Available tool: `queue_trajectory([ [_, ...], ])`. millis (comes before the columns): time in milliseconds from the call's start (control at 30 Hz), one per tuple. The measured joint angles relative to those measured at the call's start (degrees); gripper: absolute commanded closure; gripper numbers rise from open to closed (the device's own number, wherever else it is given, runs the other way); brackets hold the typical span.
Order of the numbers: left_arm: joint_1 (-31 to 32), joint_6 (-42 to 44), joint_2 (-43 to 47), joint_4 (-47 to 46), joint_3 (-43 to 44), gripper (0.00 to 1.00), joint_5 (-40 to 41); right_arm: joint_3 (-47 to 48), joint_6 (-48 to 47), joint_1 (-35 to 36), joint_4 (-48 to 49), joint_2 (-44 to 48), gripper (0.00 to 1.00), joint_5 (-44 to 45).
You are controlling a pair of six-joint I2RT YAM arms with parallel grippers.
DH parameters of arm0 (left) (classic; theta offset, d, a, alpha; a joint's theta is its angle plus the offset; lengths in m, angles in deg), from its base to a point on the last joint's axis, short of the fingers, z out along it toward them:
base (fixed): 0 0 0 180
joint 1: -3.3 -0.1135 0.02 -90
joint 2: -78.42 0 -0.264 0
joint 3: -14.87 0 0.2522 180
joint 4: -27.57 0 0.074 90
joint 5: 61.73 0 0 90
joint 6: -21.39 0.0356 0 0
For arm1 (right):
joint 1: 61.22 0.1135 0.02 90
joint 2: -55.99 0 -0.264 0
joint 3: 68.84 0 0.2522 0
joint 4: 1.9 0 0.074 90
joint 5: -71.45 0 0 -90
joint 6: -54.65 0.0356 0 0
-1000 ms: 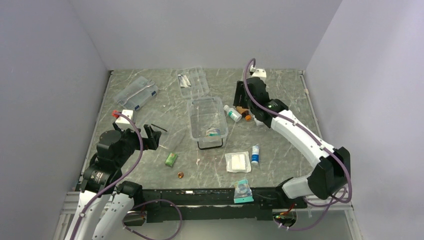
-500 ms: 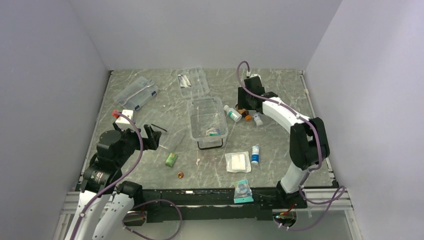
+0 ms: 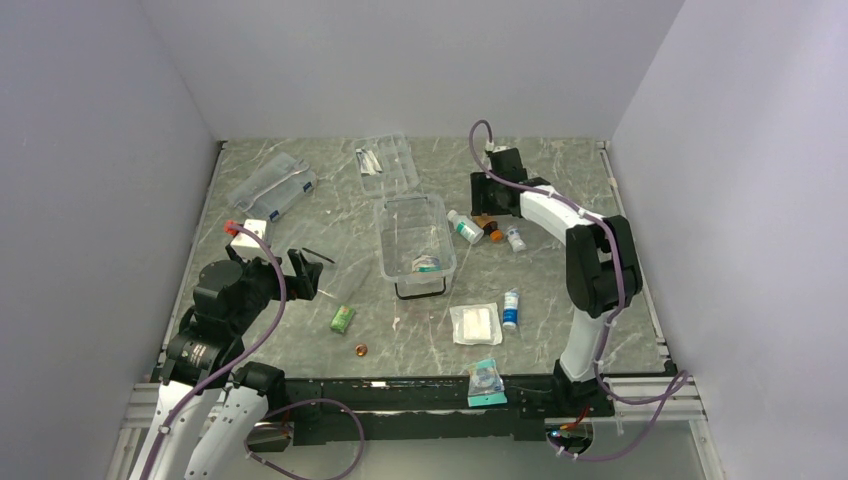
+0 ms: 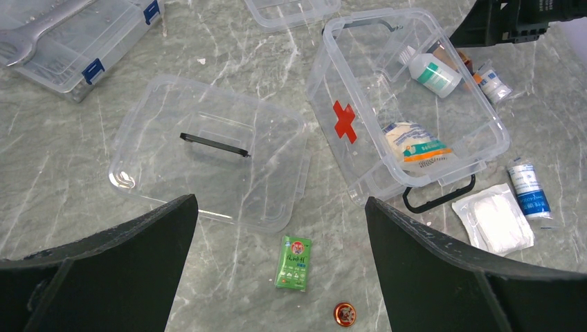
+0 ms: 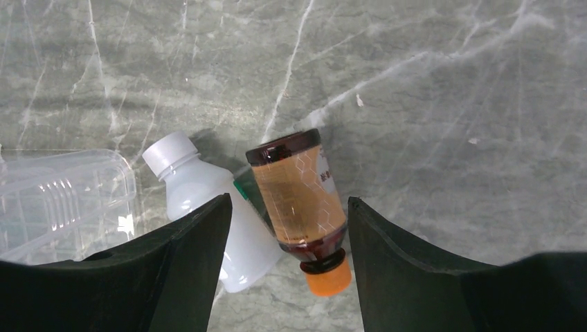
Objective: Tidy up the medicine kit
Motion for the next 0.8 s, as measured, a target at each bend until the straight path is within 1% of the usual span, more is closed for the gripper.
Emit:
queue_trajectory([
  [233,0.0,0.0,0.0,0.0,0.0,0.01,0.0,1.8,-0.7,-0.3,0.1,-3.4,0.37,-1.7],
  [467,0.0,0.0,0.0,0.0,0.0,0.01,0.0,1.9,-0.7,-1.2,0.1,-5.2,0.41,-1.7],
  [700,0.0,0.0,0.0,0.0,0.0,0.01,0.0,1.9,-0.6,-1.2,0.1,-5.3,0.5,-2.7],
  [800,0.0,0.0,0.0,0.0,0.0,0.01,-0.3,1.9,-0.7,-1.3,0.1,-5.3,0.57,-3.1],
])
